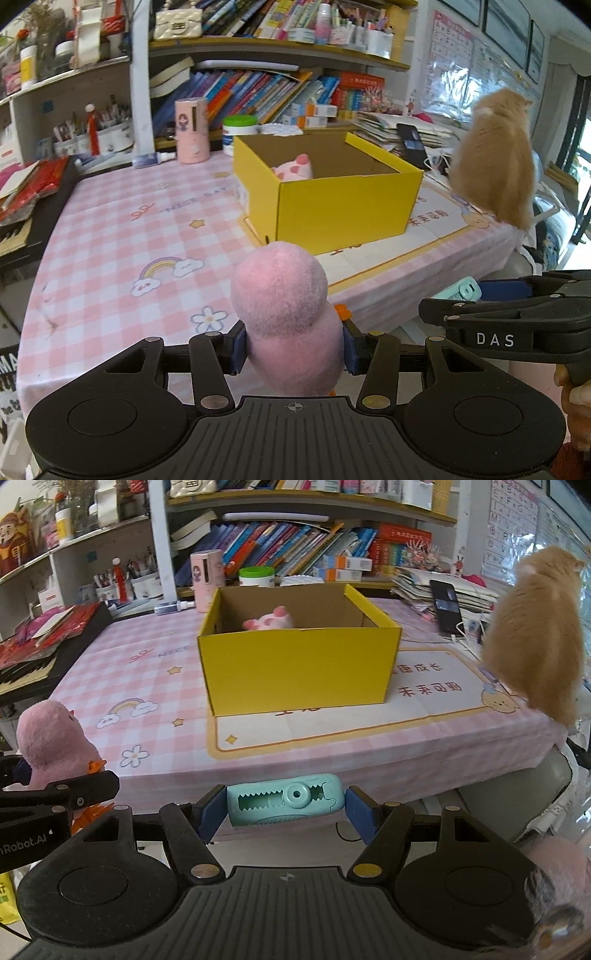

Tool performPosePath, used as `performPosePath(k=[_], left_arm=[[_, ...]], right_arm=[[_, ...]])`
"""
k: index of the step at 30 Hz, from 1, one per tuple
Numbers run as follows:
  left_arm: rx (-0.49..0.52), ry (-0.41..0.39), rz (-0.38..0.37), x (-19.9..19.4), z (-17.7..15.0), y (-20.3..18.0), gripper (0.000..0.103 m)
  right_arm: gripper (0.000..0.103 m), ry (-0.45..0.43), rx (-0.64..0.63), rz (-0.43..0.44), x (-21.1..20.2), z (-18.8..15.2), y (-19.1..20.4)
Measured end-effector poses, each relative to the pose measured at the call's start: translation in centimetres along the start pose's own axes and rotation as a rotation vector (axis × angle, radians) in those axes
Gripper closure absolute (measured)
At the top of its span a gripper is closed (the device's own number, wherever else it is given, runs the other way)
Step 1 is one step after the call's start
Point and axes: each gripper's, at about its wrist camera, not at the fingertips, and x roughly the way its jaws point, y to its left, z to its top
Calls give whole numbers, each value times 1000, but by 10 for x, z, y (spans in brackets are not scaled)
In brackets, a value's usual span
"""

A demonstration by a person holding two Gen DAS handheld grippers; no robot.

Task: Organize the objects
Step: 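Carry the tape dispenser and pink chick in both tools toward the yellow box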

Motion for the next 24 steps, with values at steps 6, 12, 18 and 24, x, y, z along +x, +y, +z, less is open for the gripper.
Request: performPosePath(k=[6,12,18,24], left_arm=[[29,13,-30,13,7,-12,56],[27,17,-29,31,19,-14,56],[32,-34,-37,46,39,-21,56],[35,-148,-18,60,81,-32,56]], right_arm=[[36,12,13,-17,6,4,-13],[36,30,23,-23,20,13,-23],[36,33,23,-27,39,28,-37],[36,-110,28,-39,47,64,-59]])
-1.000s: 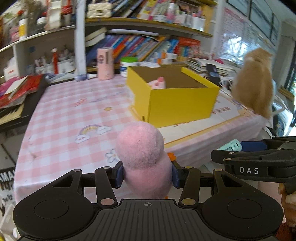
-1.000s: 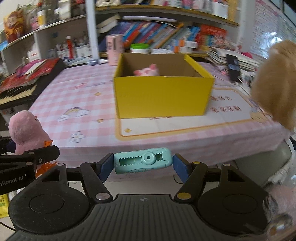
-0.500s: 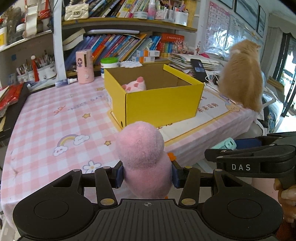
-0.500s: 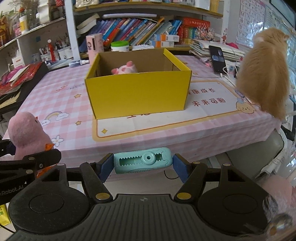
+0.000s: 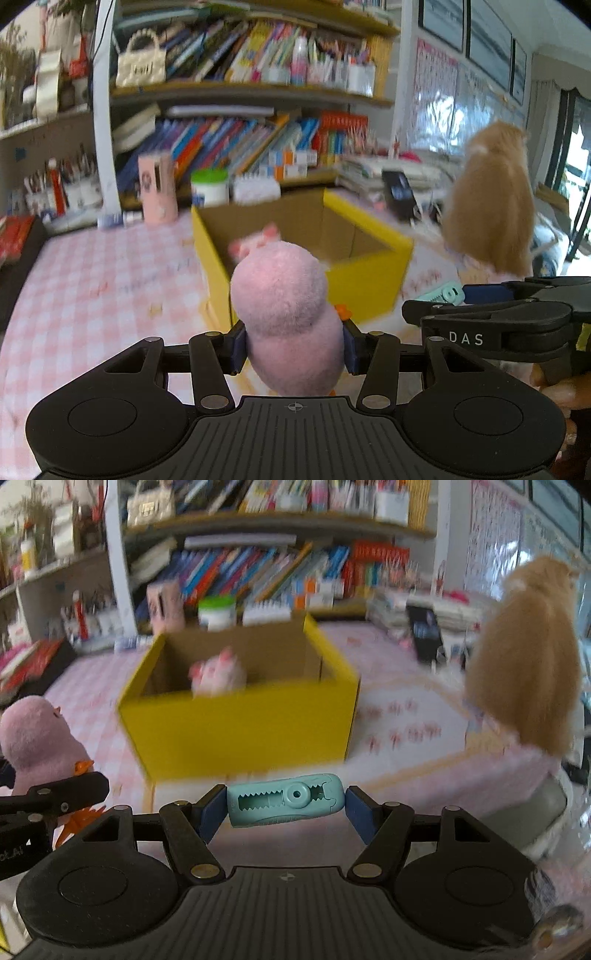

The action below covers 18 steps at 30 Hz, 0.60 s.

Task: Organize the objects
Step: 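Carry the tape dispenser and pink chick in both tools toward the yellow box, then lower the dispenser and chick into the box and open both tools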

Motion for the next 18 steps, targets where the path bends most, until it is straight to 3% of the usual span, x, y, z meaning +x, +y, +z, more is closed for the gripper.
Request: performPosePath(k=[9,18], left_arm=[[-1,-17,115,66,52,-12,56],[-12,91,249,132,63,-20,55]], right_arm=[[36,-140,-76,52,41,68,-32],[36,-117,-191,173,95,104,-49]])
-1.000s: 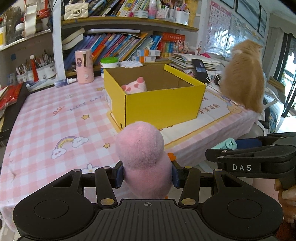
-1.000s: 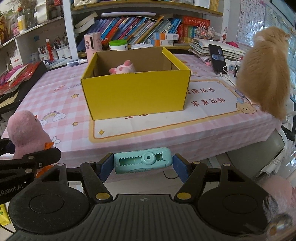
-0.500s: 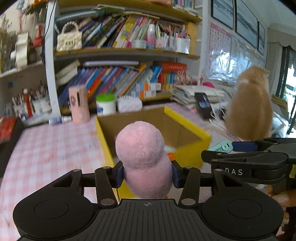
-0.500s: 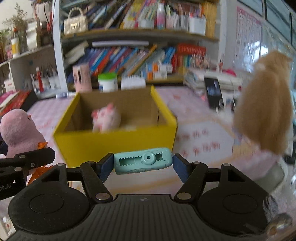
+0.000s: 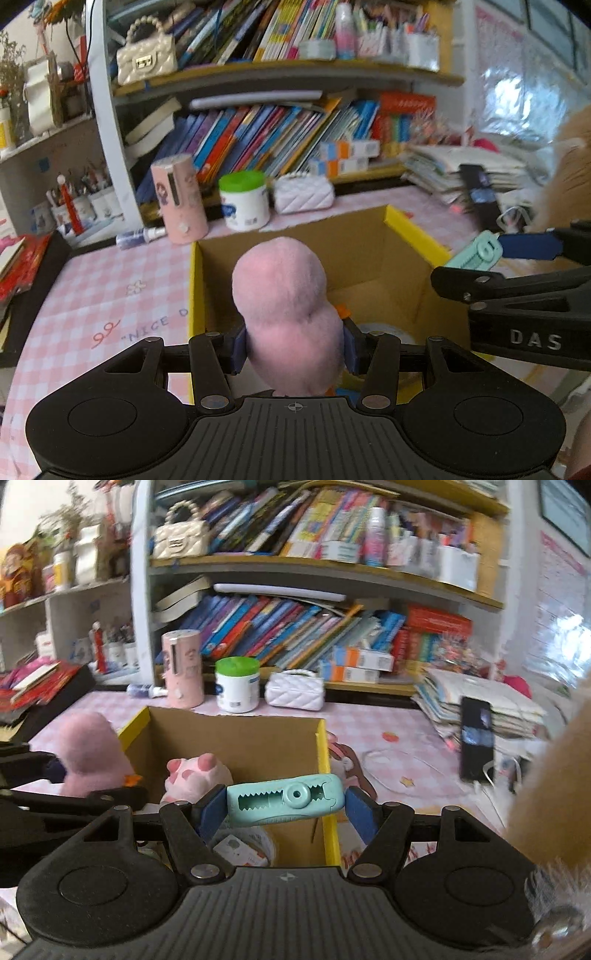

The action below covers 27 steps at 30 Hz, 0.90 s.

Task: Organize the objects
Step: 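Lower the dispenser and chick into the box and open both tools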

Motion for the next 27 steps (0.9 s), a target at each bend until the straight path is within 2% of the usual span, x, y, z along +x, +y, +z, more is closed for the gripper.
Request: performPosePath(k=[8,11,12,14,15,22,27], left_arm=[[-3,91,65,30,-1,-7,51],[-28,98,69,30,0,-6,49],[-27,93,78,28,1,-6,47],[-18,66,108,23,2,-7,34],[-18,55,118,20,3,-7,32],[-92,-27,141,-4,6,-2,26],[-139,-58,203,-19,6,2,24]], right_arm=[[36,51,-56,109,38,4,-10],[36,65,-64,136,48,5,-12],[36,69,-70,144,52,5,-12],[36,70,-64,160,57,6,-13],[36,71,-61,167,59,7,-14],[36,79,-48,201,72,13,-20],[36,119,-108,263,79,9,-7]])
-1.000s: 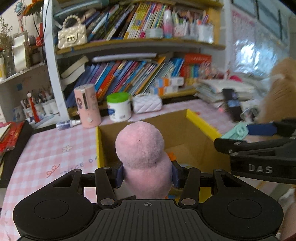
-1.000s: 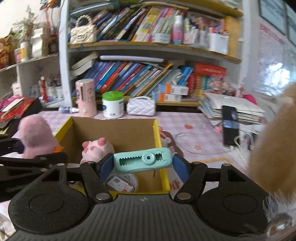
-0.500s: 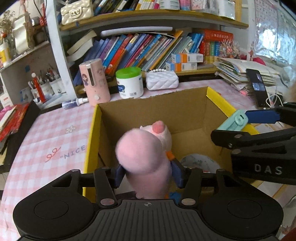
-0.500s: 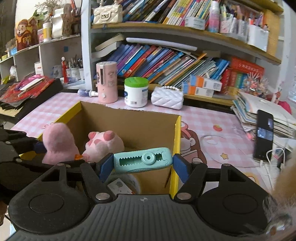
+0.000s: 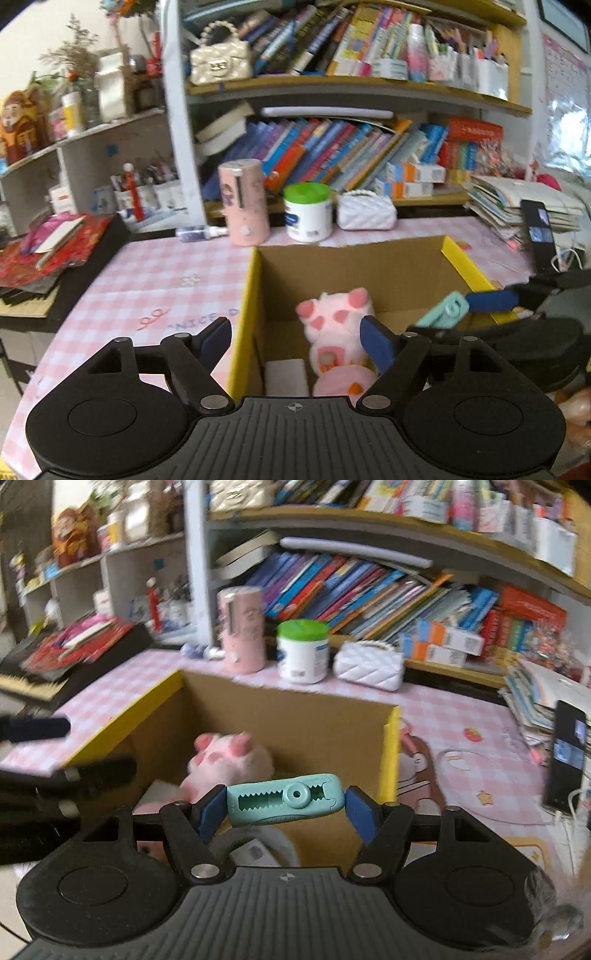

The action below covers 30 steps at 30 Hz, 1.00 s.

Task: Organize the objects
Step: 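Lower the dispenser and chick into the box and open both tools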

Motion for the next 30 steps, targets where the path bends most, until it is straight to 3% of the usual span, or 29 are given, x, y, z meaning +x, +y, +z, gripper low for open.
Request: performPosePath(k=[7,12,17,21,24,30], left_arm=[[-30,-1,60,-14,-8,5,23],[-52,-10,80,-25,-11,12,22],[-69,-43,102,-36,-12,24,13],[-54,-66,100,-42,-4,34,13],[-57,-93,113,-55,-3,42,6],[-82,-93,140,-84,-16,65,3]], right_arm=[[35,71,-45,63,17,-5,11],[35,73,-41,63,19,-5,12],[32,70,-20,59,12,-8,16],[28,29,-11,21,-6,-10,25],[27,-20,8,-31,-25,-8,33],[14,-118,96,-149,-69,-4,57]])
